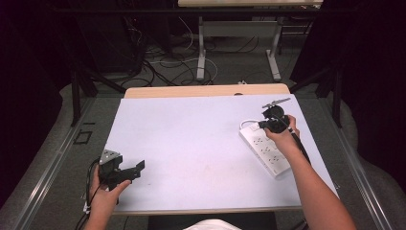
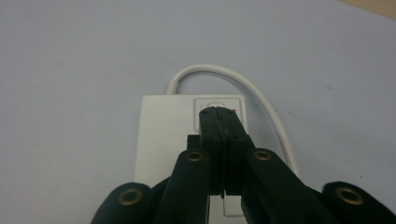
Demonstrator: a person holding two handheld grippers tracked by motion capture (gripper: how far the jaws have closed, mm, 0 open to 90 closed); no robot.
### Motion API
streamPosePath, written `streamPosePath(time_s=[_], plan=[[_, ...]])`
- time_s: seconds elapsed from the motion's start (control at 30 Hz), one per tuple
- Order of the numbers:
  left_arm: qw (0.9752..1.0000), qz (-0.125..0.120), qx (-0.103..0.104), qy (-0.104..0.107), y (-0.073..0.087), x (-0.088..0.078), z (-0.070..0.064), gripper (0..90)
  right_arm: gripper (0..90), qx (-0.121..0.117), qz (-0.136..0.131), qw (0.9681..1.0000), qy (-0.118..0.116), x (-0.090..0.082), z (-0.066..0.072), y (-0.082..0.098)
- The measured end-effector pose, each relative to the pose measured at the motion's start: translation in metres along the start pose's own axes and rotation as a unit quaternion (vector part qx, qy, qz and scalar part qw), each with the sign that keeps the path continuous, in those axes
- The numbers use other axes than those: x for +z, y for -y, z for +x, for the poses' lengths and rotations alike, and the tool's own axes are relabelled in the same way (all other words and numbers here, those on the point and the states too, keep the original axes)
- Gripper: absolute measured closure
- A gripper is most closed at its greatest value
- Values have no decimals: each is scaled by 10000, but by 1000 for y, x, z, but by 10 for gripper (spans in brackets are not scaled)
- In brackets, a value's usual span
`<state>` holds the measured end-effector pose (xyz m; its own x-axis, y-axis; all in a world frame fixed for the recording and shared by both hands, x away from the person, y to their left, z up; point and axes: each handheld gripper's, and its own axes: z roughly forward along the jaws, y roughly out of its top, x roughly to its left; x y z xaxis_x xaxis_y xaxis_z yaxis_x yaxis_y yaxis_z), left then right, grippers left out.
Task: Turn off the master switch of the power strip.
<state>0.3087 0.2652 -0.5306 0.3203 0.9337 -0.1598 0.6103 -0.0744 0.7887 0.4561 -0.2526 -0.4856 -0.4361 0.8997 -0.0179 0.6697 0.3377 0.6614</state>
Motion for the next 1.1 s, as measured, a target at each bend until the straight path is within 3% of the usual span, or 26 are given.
streamPosePath(time_s=[0.73, 1.1], plan=[[10000, 5, 13, -21, 0, 1, 0, 75, 900, 243, -55, 9996, 107, 27, 1, -4], [10000, 7, 10, -17, 1, 2, 0, 75, 900, 273, 58, 9994, 187, 42, 0, -1]])
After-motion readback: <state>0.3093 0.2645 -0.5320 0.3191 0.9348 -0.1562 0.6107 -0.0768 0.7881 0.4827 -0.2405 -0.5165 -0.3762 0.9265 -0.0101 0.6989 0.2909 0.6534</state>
